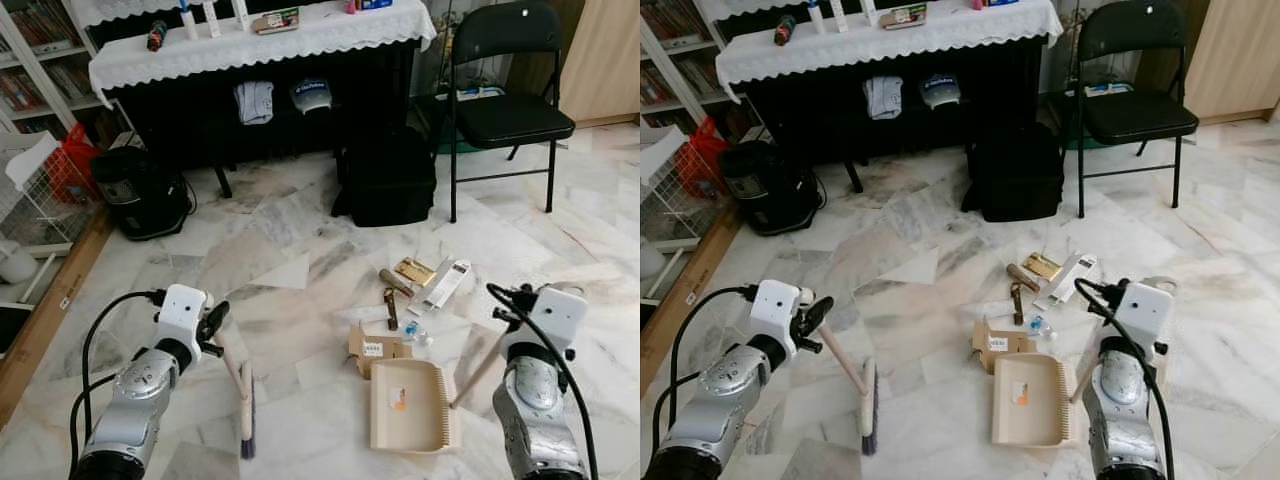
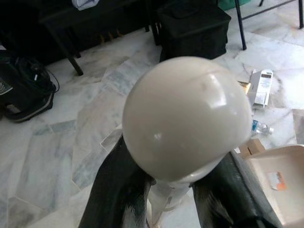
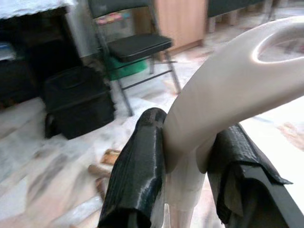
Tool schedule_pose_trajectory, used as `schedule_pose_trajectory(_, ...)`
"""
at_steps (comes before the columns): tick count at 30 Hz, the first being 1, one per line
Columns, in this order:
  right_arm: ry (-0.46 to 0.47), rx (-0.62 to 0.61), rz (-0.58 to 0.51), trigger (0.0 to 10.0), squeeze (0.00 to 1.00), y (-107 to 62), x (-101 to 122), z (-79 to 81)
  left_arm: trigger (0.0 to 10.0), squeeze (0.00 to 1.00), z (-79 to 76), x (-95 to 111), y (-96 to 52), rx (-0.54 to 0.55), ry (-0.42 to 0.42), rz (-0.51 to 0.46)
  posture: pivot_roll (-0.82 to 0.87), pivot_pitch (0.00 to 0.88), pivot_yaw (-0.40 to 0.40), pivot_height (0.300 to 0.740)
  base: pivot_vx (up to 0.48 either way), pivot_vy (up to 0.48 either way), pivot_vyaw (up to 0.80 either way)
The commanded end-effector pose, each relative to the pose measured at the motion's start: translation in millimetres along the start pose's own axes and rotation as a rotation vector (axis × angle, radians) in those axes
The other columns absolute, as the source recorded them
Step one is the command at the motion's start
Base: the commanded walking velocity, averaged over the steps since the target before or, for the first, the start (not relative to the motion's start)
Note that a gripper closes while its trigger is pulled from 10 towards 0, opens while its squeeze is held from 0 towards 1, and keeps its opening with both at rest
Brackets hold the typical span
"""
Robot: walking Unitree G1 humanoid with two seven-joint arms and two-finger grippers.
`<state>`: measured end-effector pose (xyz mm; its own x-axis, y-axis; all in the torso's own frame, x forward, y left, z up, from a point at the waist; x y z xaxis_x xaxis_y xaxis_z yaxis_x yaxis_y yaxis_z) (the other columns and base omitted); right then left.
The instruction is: Sweep floor
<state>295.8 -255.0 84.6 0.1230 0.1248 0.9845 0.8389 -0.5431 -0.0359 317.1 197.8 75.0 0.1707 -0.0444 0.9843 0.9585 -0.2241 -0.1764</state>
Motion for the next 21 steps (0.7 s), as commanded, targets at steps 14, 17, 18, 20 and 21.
schedule_pose_trajectory(14, -0.045, 0.002, 0.031, 10.0, 0.0, 0.5, -10.3, -4.3, 10.0, 0.0, 5.0, 13.7, 6.8, 0.043, -0.008, -0.055, -0.13, 0.0, 0.126, 0.74, 0.0, 0.0, 0.0)
schedule_pose_trajectory(17, -0.036, 0.075, 0.006, 10.0, 0.0, 0.6, -10.0, 8.2, 10.0, 0.0, 3.1, 19.0, 10.6, 0.069, -0.048, -0.088, -0.13, 0.0, 0.126, 0.74, 0.0, 0.0, 0.0)
schedule_pose_trajectory(18, -0.041, 0.086, 0.004, 10.0, 0.0, 0.7, -10.7, 11.6, 10.0, 0.0, 2.2, 22.2, 12.3, 0.082, -0.07, -0.107, -0.13, 0.0, 0.128, 0.74, 0.0, 0.0, 0.0)
schedule_pose_trajectory(20, -0.047, 0.081, 0.014, 10.0, 0.0, 0.9, -12.7, 12.6, 10.0, 0.0, 1.2, 23.5, 13.6, 0.087, -0.084, -0.115, -0.12, 0.0, 0.128, 0.74, 0.0, 0.0, 0.0)
schedule_pose_trajectory(21, -0.041, 0.079, 0.022, 10.0, 0.0, 1.2, -14.6, 13.9, 10.0, 0.0, -0.6, 25.3, 15.0, 0.088, -0.102, -0.124, -0.12, 0.0, 0.13, 0.74, 0.0, 0.0, 0.0)
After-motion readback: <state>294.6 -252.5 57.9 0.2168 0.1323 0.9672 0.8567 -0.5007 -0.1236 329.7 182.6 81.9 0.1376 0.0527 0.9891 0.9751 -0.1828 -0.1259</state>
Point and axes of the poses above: a point about 5 cm out from each wrist's last joint towards the gripper, its own y axis pointing out of the wrist towards the gripper, its own x axis along the axis of the wrist's last joint, z = x × y, the point moved 2 cm from there along y, pointing out of the wrist towards the gripper, and after that the axes turned 8 degrees about -y, right-handed, at the moved point
